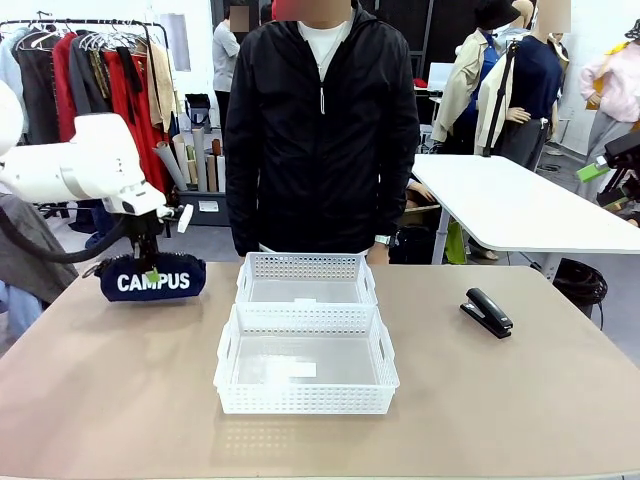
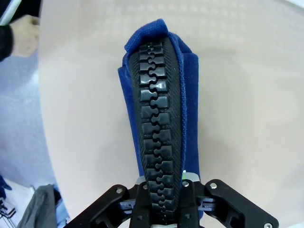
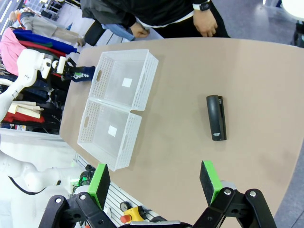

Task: Distribute items into two baskets.
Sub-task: Pick up the Pencil pouch that the person points to.

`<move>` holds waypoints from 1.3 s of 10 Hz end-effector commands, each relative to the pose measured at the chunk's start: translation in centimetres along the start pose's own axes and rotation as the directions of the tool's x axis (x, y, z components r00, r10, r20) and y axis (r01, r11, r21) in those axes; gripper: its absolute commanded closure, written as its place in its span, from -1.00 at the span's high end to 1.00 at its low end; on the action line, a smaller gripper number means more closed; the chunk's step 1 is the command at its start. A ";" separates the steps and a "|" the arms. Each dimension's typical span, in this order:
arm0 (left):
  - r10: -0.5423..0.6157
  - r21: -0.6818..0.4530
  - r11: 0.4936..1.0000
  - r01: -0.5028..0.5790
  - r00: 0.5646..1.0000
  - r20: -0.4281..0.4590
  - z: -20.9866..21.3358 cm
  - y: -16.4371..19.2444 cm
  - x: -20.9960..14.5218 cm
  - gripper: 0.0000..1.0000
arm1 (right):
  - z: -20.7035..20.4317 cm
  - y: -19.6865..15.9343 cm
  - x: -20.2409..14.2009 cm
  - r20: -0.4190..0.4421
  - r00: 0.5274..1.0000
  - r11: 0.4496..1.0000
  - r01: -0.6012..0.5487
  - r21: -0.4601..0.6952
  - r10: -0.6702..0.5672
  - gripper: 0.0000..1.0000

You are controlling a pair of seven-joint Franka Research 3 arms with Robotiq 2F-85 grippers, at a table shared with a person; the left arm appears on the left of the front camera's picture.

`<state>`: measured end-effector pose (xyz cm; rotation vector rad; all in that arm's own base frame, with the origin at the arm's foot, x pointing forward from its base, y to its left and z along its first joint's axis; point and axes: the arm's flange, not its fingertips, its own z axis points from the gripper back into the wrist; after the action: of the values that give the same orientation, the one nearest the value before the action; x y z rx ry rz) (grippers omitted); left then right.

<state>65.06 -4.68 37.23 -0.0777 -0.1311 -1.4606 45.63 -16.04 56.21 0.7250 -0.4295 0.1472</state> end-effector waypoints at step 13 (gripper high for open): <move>0.021 0.085 0.996 -0.018 0.999 -0.034 17.5 -11.5 -2.2 -1.00 | 0.0 0.1 0.2 0.011 1.000 1.000 -0.005 -0.006 0.005 1.00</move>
<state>53.56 -1.51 54.74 0.0273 -0.1693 -1.4211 45.64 -16.04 56.19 0.7250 -0.4292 0.1471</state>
